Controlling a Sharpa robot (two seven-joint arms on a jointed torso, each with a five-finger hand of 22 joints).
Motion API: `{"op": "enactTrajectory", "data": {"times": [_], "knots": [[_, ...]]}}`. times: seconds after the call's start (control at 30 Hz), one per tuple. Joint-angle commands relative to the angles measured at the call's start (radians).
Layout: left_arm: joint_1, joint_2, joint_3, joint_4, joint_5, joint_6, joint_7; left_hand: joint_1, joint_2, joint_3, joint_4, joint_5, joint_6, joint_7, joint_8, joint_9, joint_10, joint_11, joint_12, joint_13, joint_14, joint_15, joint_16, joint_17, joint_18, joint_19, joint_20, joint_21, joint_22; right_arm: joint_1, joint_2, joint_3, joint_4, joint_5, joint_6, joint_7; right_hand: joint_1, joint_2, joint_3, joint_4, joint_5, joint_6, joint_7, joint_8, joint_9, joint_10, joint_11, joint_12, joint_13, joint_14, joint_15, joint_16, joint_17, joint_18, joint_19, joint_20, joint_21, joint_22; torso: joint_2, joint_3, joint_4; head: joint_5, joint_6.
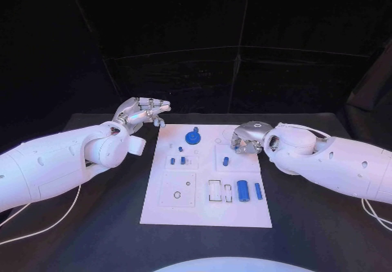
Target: Assemble the parts on the task board
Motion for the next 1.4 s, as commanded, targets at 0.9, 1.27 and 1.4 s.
{"op": "enactTrajectory", "data": {"times": [0.9, 1.27, 1.4], "knots": [[0.002, -0.003, 0.001, 0.000, 0.009, 0.004, 0.012, 0.011, 0.007, 0.007, -0.008, 0.002, 0.004, -0.004, 0.012, 0.002, 0.010, -0.002, 0.008, -0.001, -0.008, -0.003, -0.007, -0.006, 0.006, -0.004, -0.003, -0.011, -0.005, -0.005, -0.077, -0.001, 0.092, 0.053, -0.208, 0.012, -0.135, -0.105, 0.371, -0.118, -0.012, 0.046, 0.002, -0.008, -0.001, 0.069, -0.002, -0.055, 0.003, 0.024, -0.003, 0.128, 0.091, -0.036, 0.043, -0.003, 0.130, 0.163, -0.001, -0.0006, -0.0008, -0.002, 0.000], [0.002, -0.005, 0.001, 0.003, 0.009, 0.004, 0.010, 0.013, 0.005, 0.008, -0.010, 0.002, 0.003, -0.003, 0.013, 0.002, 0.009, -0.002, 0.008, -0.002, -0.008, -0.003, -0.008, -0.007, 0.006, -0.004, -0.003, -0.012, -0.006, -0.005, -0.114, 0.001, 0.188, 0.127, -0.271, 0.042, -0.152, -0.117, 0.404, -0.137, -0.003, 0.038, 0.006, -0.008, -0.001, 0.064, 0.001, -0.060, 0.003, 0.024, 0.000, 0.134, 0.093, -0.037, 0.041, -0.001, 0.135, 0.167, -0.001, -0.0010, -0.0009, 0.000, -0.001], [0.002, -0.004, 0.001, 0.006, 0.009, 0.006, 0.010, 0.016, 0.004, 0.009, -0.013, 0.002, 0.001, -0.003, 0.014, 0.001, 0.007, -0.002, 0.009, -0.002, -0.008, -0.003, -0.008, -0.009, 0.006, -0.003, -0.004, -0.013, -0.008, -0.005, -0.105, 0.001, 0.238, 0.149, -0.273, 0.047, -0.156, -0.119, 0.411, -0.141, 0.000, 0.036, 0.007, -0.008, -0.001, 0.063, 0.002, -0.061, 0.003, 0.024, 0.001, 0.136, 0.094, -0.037, 0.041, 0.000, 0.137, 0.169, 0.000, -0.0007, 0.0006, 0.004, -0.002]]}}
